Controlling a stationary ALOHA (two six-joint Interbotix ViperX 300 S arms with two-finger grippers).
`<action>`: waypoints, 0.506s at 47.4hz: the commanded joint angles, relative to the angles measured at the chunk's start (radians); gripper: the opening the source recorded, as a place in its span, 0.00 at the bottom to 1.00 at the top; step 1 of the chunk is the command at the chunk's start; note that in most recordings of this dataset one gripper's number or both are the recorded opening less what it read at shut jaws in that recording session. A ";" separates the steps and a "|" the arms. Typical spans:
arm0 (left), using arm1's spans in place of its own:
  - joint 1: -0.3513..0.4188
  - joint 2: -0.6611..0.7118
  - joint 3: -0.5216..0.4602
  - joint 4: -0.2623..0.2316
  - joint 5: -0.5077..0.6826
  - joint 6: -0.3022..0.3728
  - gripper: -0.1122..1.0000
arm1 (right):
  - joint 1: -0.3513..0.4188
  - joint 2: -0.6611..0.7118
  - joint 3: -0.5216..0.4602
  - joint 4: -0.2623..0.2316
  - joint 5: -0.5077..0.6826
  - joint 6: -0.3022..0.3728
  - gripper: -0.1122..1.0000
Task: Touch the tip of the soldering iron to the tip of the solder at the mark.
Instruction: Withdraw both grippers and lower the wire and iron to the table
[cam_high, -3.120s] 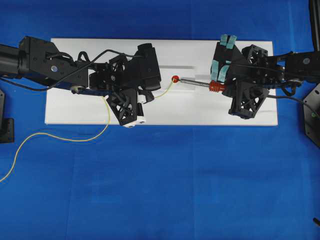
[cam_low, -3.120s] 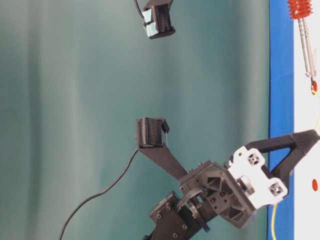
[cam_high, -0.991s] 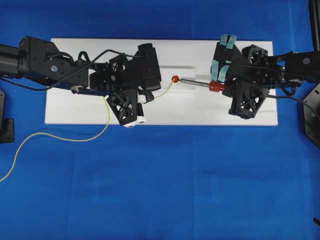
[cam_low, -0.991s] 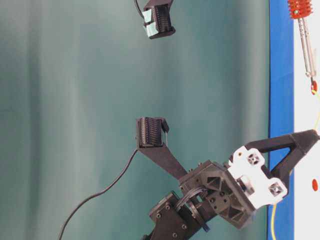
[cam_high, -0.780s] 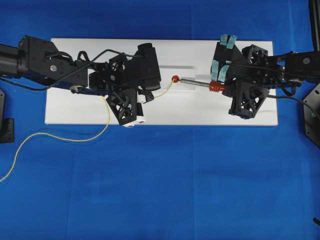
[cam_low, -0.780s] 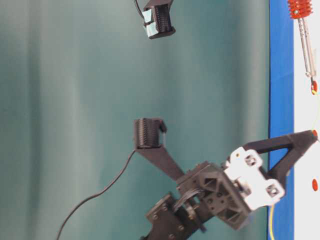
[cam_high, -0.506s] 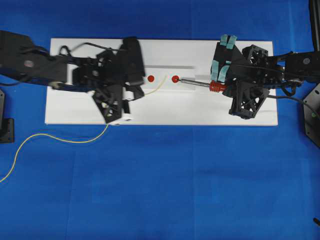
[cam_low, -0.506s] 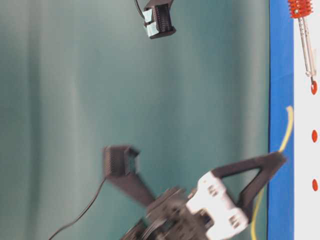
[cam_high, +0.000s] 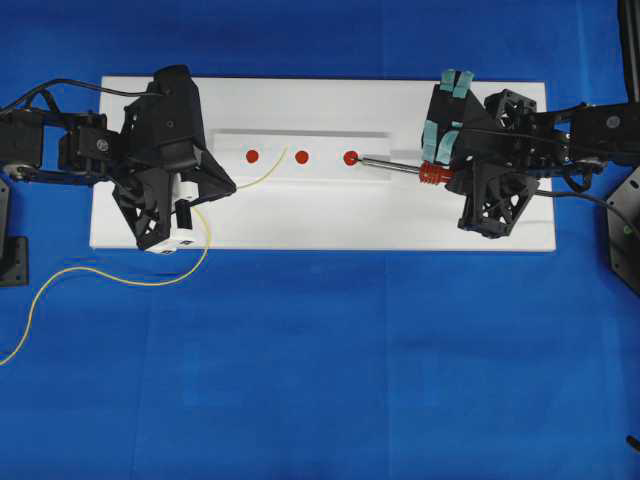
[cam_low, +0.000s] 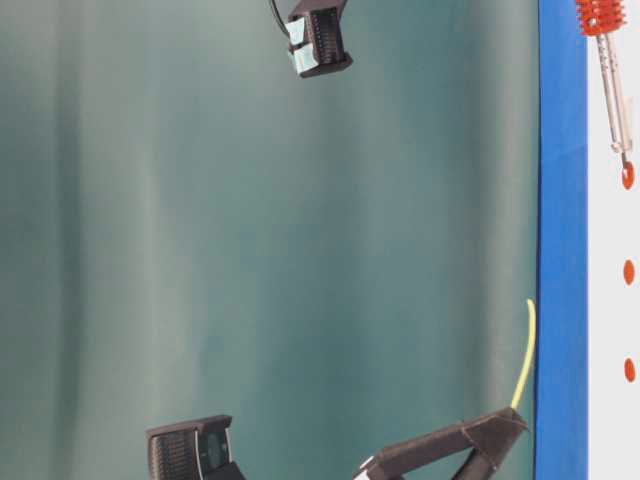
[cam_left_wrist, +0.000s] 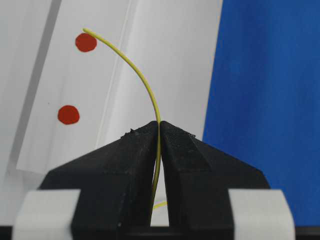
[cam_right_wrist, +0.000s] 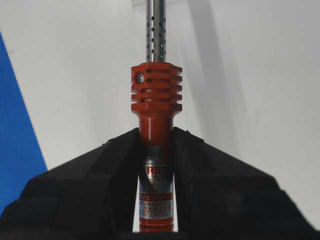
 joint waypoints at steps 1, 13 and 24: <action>-0.003 -0.020 -0.009 0.002 -0.012 0.006 0.13 | 0.000 -0.023 -0.021 -0.002 0.002 0.002 0.16; -0.003 -0.071 0.032 0.002 -0.020 -0.005 0.13 | 0.000 -0.183 0.028 -0.002 0.035 0.002 0.16; -0.003 -0.143 0.098 0.002 -0.071 -0.005 0.13 | 0.000 -0.333 0.110 -0.002 -0.006 0.026 0.16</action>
